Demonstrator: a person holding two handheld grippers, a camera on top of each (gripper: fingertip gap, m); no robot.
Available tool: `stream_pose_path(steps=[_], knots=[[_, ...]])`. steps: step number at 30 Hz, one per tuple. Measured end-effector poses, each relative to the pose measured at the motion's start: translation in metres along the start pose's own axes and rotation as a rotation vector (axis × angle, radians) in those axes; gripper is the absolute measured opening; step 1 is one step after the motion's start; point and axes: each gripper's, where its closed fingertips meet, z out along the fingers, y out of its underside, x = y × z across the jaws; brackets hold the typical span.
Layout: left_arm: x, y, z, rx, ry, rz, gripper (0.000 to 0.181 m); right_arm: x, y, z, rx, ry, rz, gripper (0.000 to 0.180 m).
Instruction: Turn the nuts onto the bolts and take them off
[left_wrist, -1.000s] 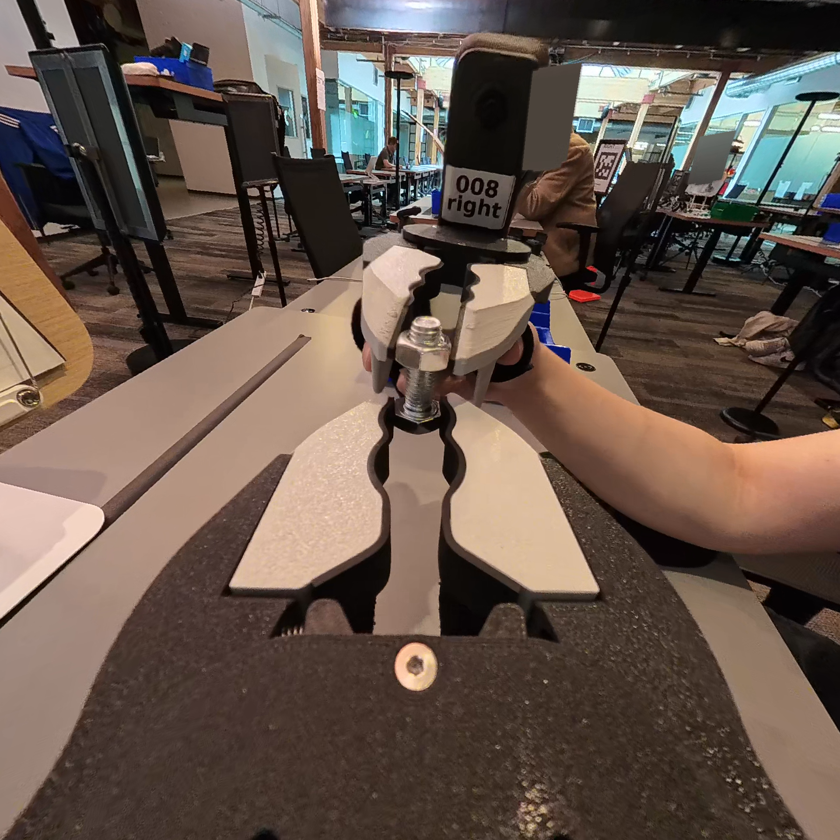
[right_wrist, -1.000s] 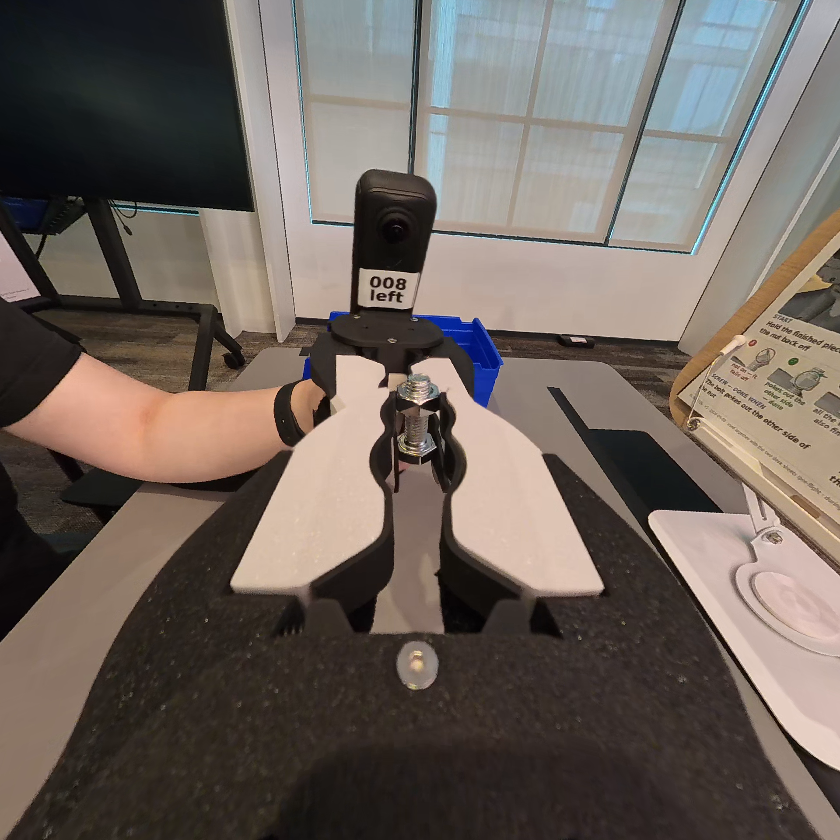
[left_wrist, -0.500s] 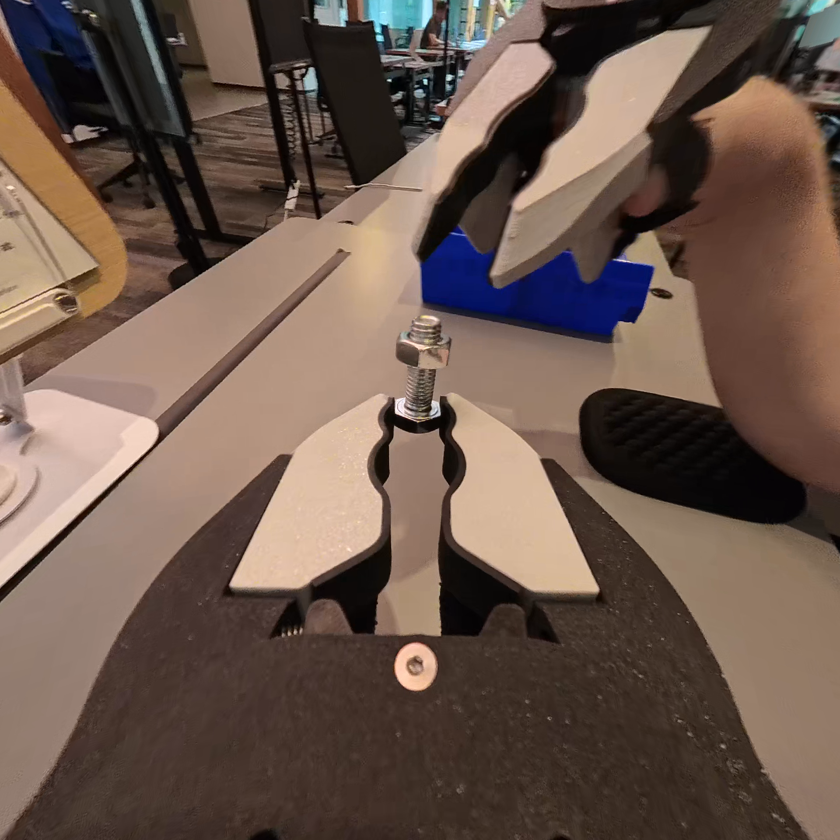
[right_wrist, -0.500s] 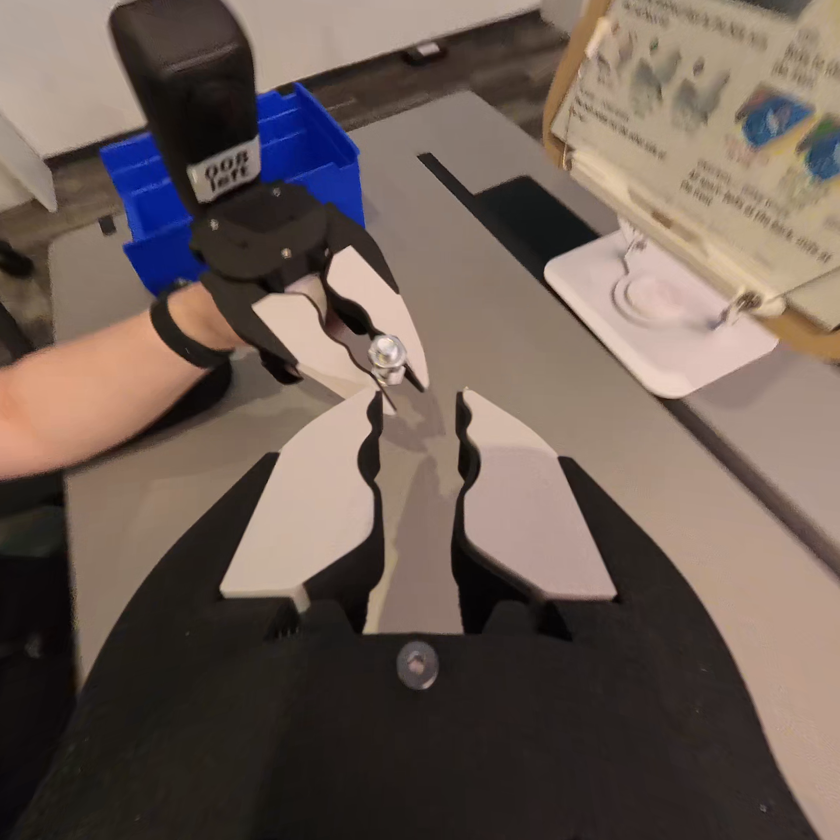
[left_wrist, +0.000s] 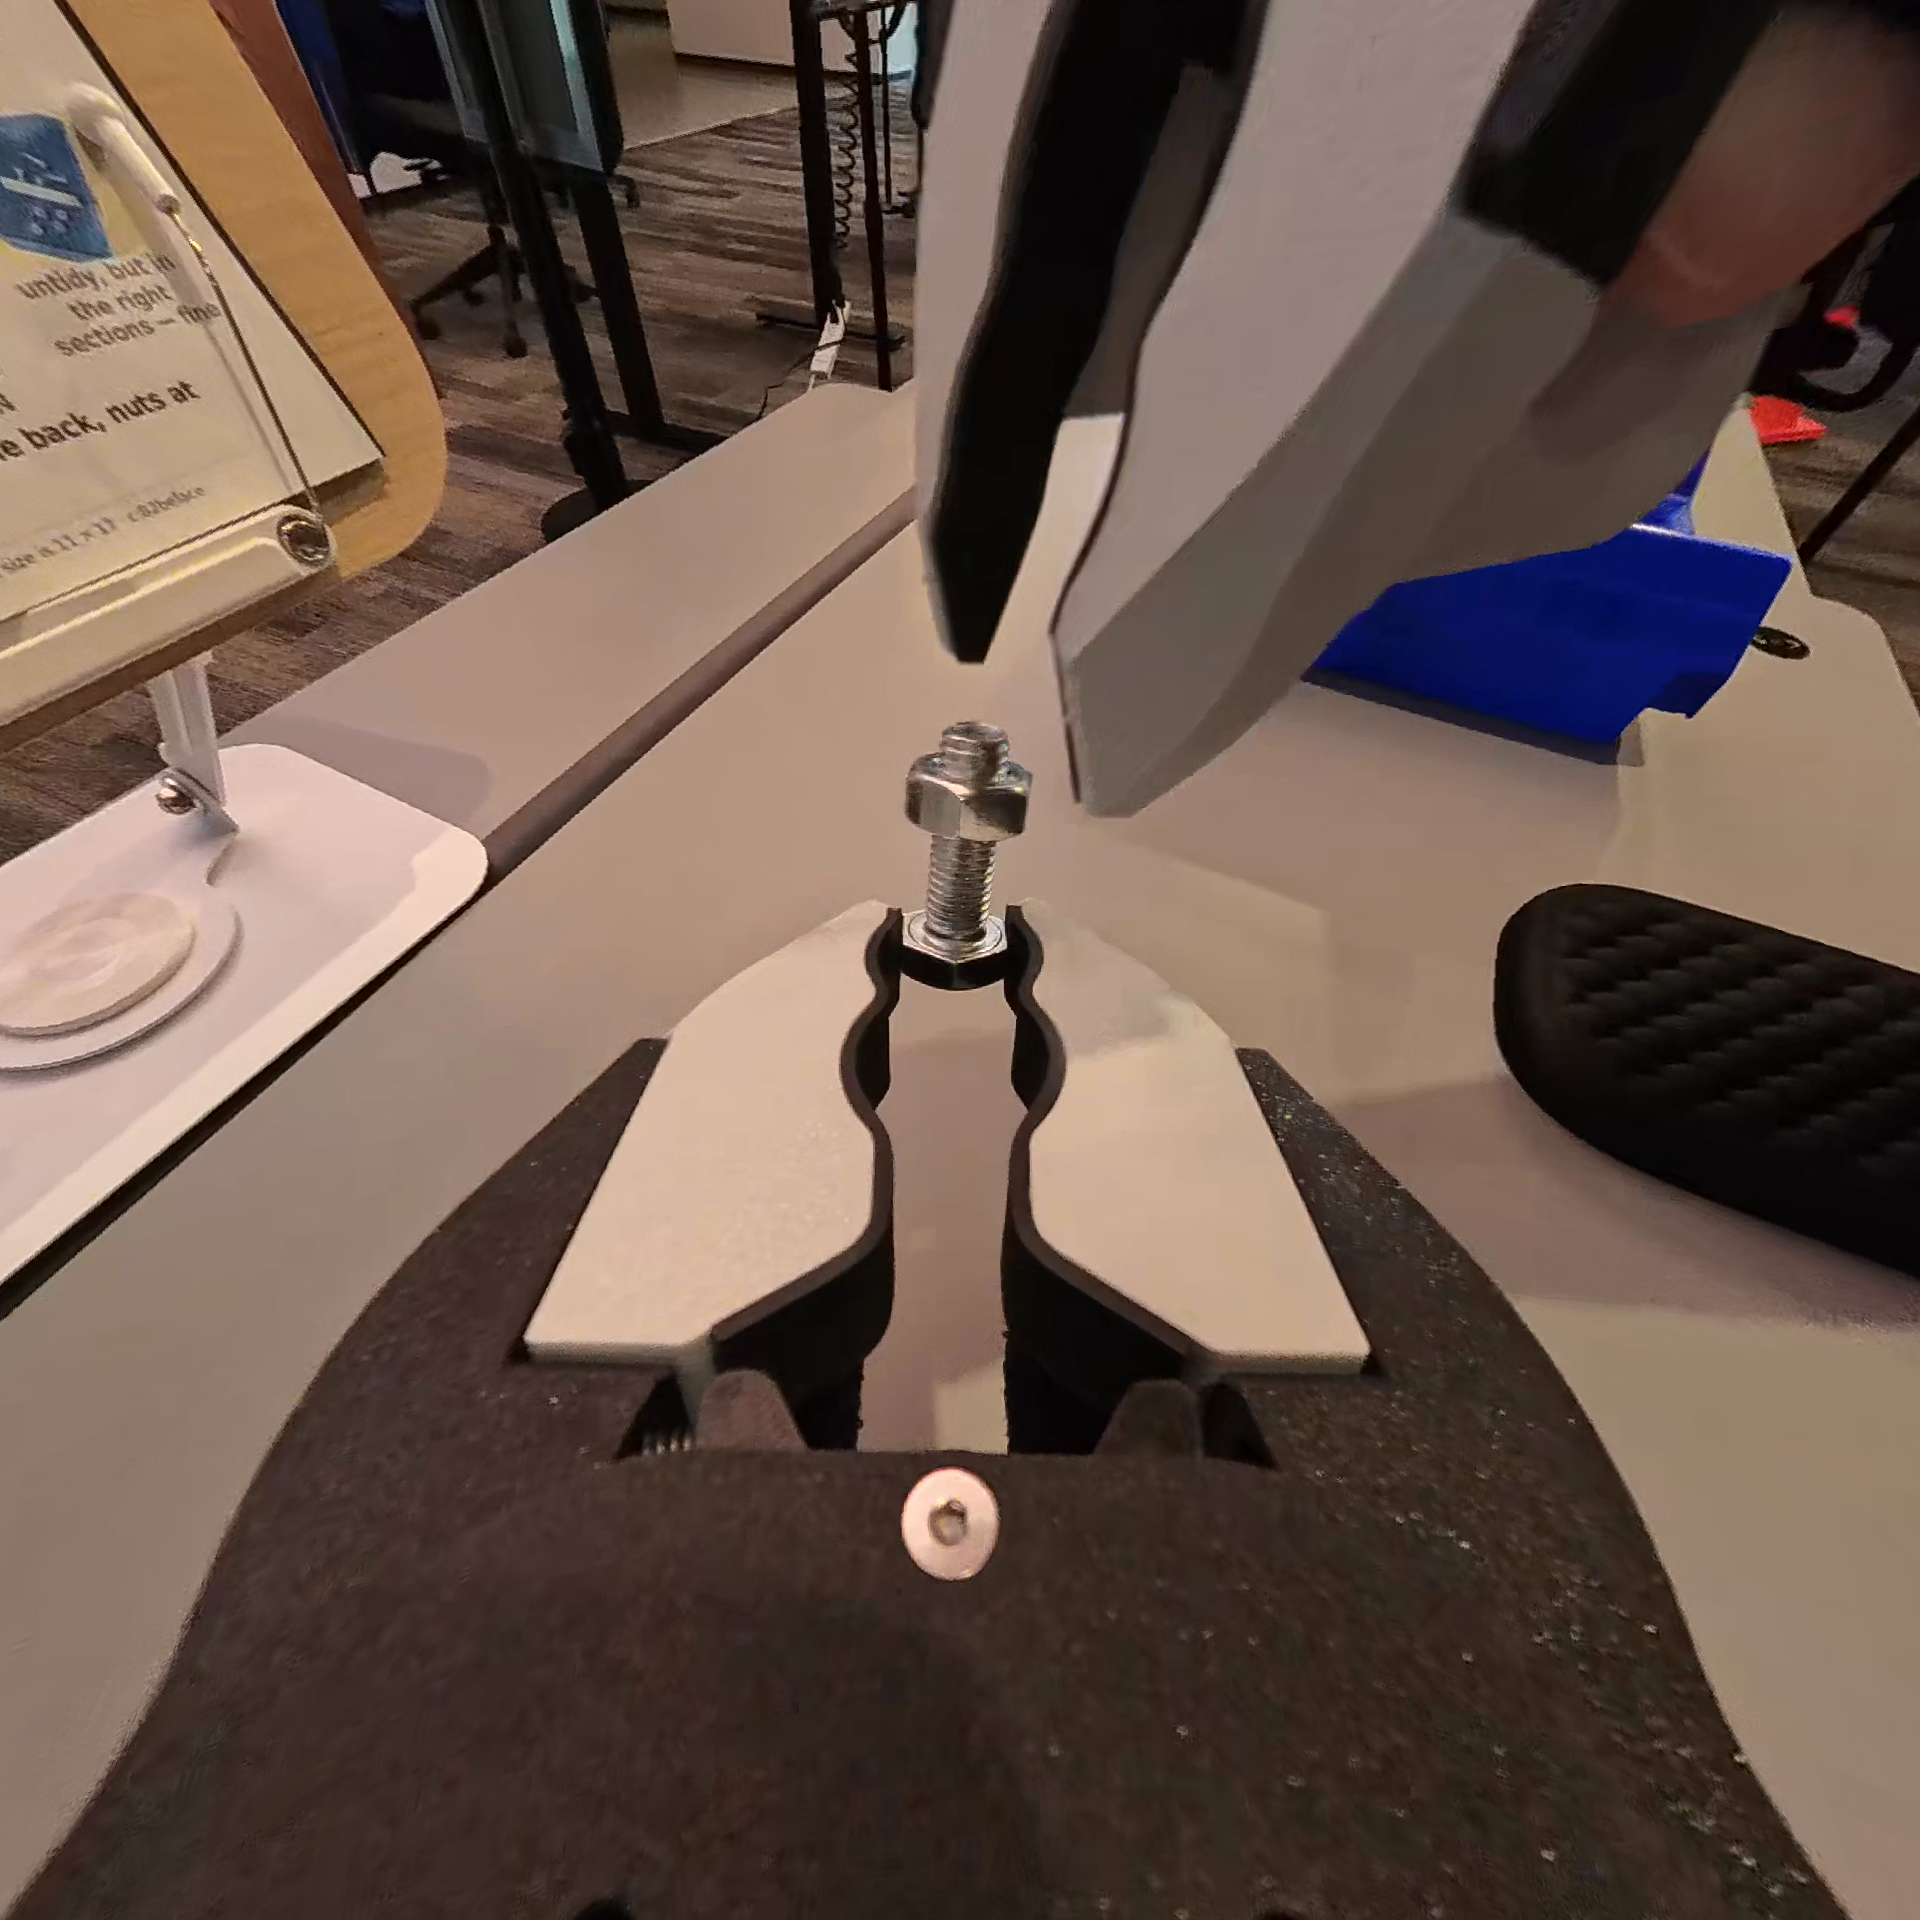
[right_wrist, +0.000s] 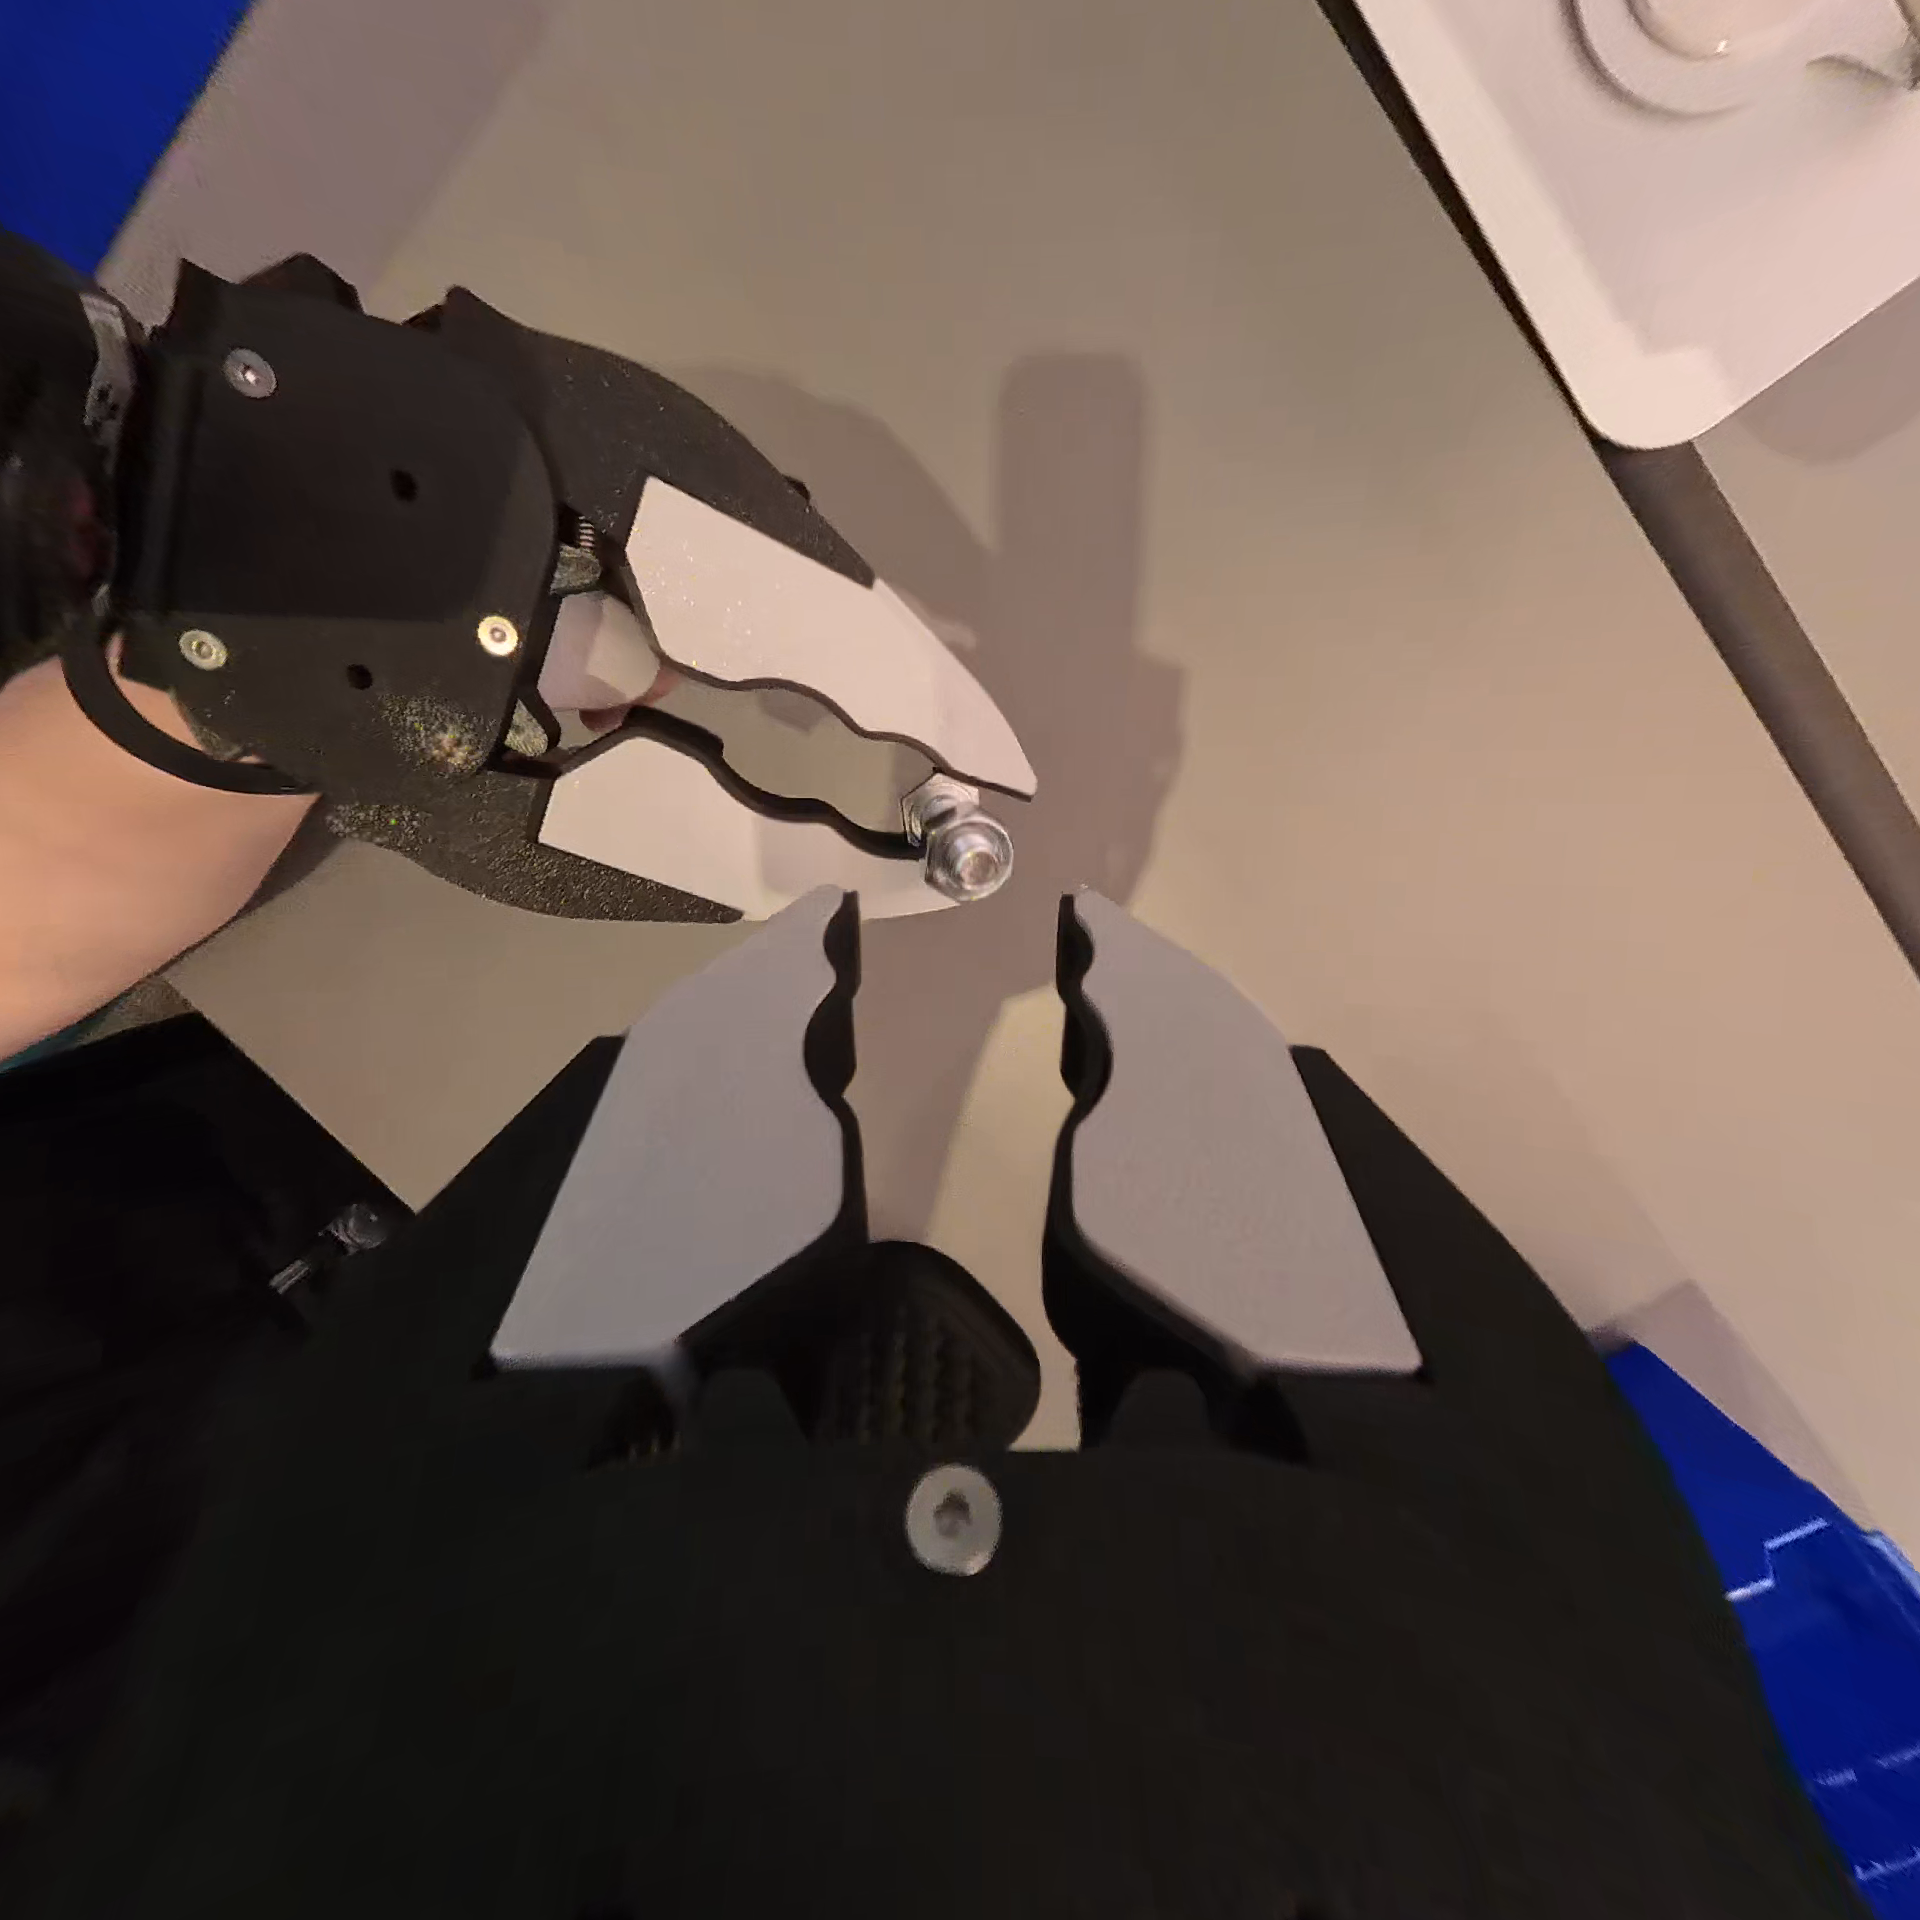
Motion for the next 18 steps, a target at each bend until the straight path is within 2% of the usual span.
stream_pose_path(steps=[11, 18], knots=[[0.006, -0.018, -0.008, 0.065, 0.002, 0.021, 0.018, -0.008, -0.003, 0.007, -0.028, -0.084, 0.028, 0.019], [0.005, -0.018, -0.009, 0.067, 0.004, 0.015, 0.018, -0.009, -0.006, 0.007, -0.009, -0.117, 0.046, 0.018]])
